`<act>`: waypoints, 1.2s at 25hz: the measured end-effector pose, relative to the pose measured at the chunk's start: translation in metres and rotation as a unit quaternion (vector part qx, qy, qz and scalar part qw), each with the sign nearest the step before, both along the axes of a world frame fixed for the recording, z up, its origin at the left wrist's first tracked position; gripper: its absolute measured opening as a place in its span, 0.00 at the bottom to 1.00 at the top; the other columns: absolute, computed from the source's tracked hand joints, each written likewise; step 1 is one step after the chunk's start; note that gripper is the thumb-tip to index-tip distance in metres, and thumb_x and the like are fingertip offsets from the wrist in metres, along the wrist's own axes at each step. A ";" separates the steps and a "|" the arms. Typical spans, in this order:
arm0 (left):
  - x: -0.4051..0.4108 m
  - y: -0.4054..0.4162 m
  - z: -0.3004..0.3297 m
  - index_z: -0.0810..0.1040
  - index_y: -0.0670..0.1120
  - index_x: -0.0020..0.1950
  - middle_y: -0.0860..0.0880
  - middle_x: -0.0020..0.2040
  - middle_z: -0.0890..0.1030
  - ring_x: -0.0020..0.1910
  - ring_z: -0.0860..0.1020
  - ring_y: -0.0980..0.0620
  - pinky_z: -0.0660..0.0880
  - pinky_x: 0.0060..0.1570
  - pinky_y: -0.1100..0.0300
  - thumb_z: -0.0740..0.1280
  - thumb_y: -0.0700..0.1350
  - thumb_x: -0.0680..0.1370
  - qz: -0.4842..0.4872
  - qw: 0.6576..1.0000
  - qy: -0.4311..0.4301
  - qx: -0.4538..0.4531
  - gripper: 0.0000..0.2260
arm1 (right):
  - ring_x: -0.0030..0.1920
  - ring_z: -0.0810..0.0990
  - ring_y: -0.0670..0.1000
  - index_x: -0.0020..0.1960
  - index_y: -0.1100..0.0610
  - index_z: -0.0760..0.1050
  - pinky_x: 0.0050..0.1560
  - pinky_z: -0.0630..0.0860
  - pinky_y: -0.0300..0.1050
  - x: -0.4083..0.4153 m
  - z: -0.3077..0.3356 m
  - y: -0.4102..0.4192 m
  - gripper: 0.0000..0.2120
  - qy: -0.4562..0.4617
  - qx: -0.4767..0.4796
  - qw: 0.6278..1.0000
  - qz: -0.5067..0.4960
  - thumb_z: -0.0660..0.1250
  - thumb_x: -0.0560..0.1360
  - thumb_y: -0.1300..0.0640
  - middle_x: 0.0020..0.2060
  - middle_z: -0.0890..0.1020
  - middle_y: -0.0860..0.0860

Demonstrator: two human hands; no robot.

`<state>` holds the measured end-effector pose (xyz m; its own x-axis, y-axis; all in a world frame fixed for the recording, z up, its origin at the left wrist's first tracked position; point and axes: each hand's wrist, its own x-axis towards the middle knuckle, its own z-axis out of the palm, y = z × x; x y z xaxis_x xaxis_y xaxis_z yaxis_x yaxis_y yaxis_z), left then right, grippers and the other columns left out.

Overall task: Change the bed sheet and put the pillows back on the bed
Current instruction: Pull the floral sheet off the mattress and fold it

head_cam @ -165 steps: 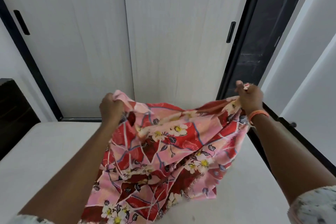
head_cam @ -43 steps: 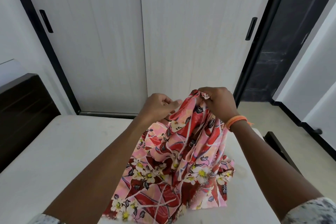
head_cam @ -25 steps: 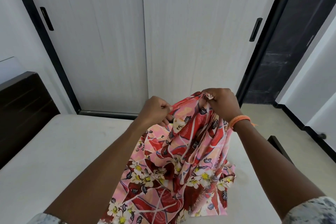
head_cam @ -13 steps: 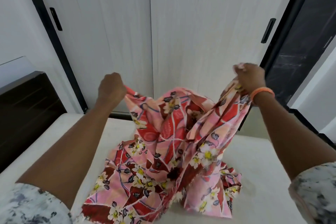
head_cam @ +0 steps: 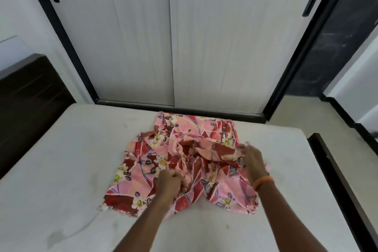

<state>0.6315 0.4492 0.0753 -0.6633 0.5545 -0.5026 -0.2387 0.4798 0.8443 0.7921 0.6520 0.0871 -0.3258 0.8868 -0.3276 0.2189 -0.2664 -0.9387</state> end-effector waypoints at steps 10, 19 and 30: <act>0.050 -0.045 -0.011 0.85 0.45 0.39 0.47 0.27 0.82 0.25 0.79 0.54 0.77 0.28 0.62 0.74 0.40 0.75 0.033 0.996 0.079 0.010 0.05 | 0.23 0.64 0.54 0.25 0.59 0.64 0.30 0.60 0.41 0.021 -0.035 -0.078 0.24 -0.133 0.171 0.976 -0.002 0.71 0.75 0.62 0.19 0.68 0.54; 0.071 -0.026 0.024 0.85 0.47 0.47 0.51 0.32 0.84 0.31 0.82 0.55 0.78 0.33 0.65 0.66 0.39 0.80 -0.071 0.981 0.125 0.133 0.08 | 0.50 0.83 0.48 0.54 0.51 0.84 0.49 0.80 0.41 0.024 0.005 -0.109 0.16 0.052 0.148 0.966 0.208 0.65 0.77 0.68 0.47 0.85 0.48; 0.074 -0.010 0.045 0.77 0.47 0.56 0.47 0.37 0.80 0.31 0.76 0.56 0.75 0.31 0.64 0.64 0.40 0.82 -0.041 0.978 -0.024 0.204 0.05 | 0.43 0.82 0.61 0.58 0.63 0.78 0.39 0.81 0.51 0.015 0.029 -0.130 0.16 0.265 -0.138 0.953 0.052 0.62 0.74 0.74 0.48 0.82 0.63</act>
